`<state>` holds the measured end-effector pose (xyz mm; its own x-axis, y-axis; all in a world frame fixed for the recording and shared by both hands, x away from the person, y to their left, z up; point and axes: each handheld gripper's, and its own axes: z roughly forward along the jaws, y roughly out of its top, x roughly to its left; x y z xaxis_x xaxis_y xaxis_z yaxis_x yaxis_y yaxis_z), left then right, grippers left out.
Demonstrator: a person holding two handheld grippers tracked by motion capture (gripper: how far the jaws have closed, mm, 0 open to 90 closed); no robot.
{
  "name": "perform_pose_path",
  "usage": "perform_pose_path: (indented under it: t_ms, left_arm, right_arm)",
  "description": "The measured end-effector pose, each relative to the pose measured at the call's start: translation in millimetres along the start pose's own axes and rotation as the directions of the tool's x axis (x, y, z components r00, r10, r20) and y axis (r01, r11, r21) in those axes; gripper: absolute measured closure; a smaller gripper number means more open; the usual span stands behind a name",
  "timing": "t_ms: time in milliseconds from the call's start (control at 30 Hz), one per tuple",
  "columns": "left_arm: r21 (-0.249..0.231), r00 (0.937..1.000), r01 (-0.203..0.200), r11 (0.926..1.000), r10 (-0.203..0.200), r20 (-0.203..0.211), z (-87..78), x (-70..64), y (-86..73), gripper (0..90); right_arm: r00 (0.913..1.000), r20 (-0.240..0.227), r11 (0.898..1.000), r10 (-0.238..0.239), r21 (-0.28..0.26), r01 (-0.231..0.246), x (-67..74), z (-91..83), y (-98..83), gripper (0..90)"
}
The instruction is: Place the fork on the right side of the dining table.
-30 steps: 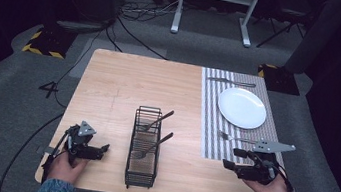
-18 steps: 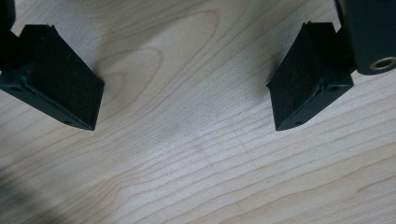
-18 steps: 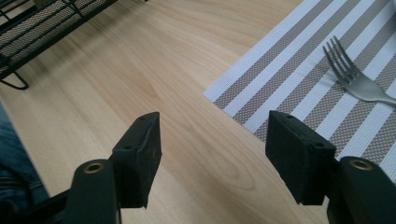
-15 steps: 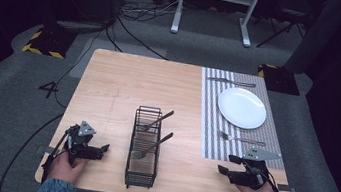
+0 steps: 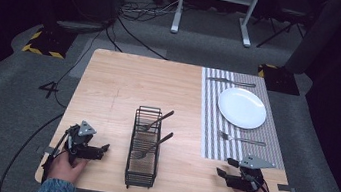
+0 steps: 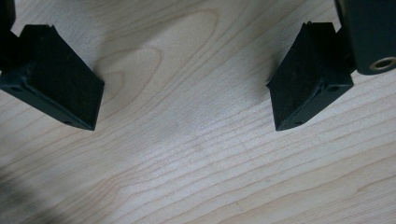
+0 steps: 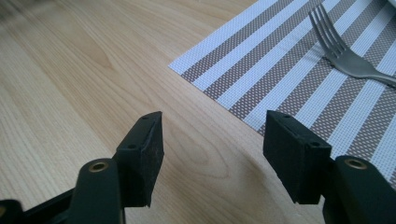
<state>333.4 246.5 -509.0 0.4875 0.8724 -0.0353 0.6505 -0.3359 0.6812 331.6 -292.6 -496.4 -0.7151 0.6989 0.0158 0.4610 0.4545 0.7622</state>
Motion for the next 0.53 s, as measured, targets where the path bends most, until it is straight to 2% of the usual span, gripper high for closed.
perform_pose_path:
  t_ms: [267, 300, 367, 400, 433, 467, 533]
  left_arm:
    - [0.0, 1.0, 0.0, 1.0, 0.0, 0.0, 0.0, 0.0, 0.0, 10.1]
    - [0.0, 1.0, 0.0, 1.0, 0.0, 0.0, 0.0, 0.0, 0.0, 10.1]
    - [0.0, 1.0, 0.0, 1.0, 0.0, 0.0, 0.0, 0.0, 0.0, 10.1]
    - [0.0, 1.0, 0.0, 1.0, 0.0, 0.0, 0.0, 0.0, -0.1, 10.1]
    - [0.0, 1.0, 0.0, 1.0, 0.0, 0.0, 0.0, 0.0, 0.0, 10.1]
    - [0.0, 1.0, 0.0, 1.0, 0.0, 0.0, 0.0, 0.0, 0.0, 10.1]
    - [0.0, 1.0, 0.0, 1.0, 0.0, 0.0, 0.0, -0.1, -0.1, 10.1]
  right_arm:
    - [0.9994, 0.005, 0.999, -0.033, 0.015, 0.033, 2.3, 6.3, -6.2, 33.7]
    - [0.9991, -0.004, 0.999, -0.042, 0.021, 0.042, 2.9, 7.1, -5.8, 28.0]
    - [0.9988, -0.011, 0.999, -0.047, 0.026, 0.048, 3.3, 7.8, -5.3, 25.5]
    - [0.9983, -0.014, 0.998, -0.056, 0.037, 0.056, 4.8, 9.3, -4.7, 15.6]
    - [0.9987, 0.004, 0.998, -0.051, 0.046, 0.051, 5.2, 9.9, -4.5, 11.8]
    - [0.9996, 0.013, 0.998, -0.027, 0.054, 0.026, 4.6, 10.8, -4.2, 10.5]
    - [0.9995, 0.016, 0.998, -0.027, 0.055, 0.026, 4.7, 10.9, -4.2, 10.4]
